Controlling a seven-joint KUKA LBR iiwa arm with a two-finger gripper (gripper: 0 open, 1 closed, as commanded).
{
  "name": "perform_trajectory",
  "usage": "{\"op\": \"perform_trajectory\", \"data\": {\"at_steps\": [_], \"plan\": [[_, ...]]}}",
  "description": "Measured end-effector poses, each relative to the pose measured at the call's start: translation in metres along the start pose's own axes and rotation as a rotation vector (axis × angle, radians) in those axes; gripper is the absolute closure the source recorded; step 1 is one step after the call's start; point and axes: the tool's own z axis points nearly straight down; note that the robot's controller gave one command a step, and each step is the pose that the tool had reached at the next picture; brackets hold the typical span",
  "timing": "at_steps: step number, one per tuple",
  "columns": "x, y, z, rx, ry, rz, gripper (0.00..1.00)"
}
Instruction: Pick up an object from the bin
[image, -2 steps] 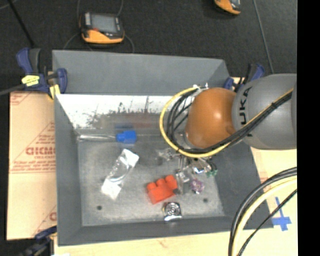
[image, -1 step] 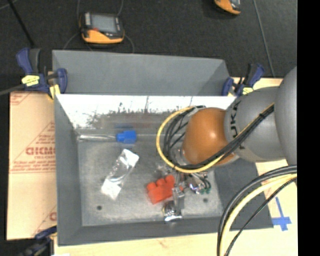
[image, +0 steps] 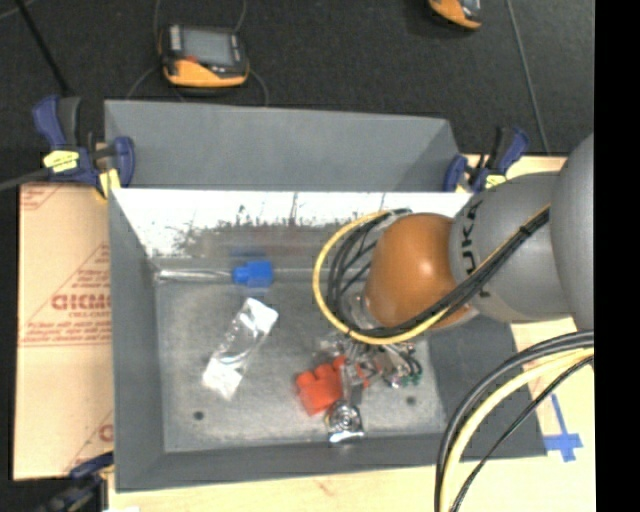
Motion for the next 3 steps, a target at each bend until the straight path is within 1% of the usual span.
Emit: {"op": "perform_trajectory", "data": {"at_steps": [1,2,3], "plan": [[0.0,0.0,0.001,-0.001,0.001,0.0,0.0],[0.0,0.0,0.0,0.0,0.0,0.001,1.0],[0.008,0.033,-0.219,0.002,-0.006,0.071,1.0]]}}
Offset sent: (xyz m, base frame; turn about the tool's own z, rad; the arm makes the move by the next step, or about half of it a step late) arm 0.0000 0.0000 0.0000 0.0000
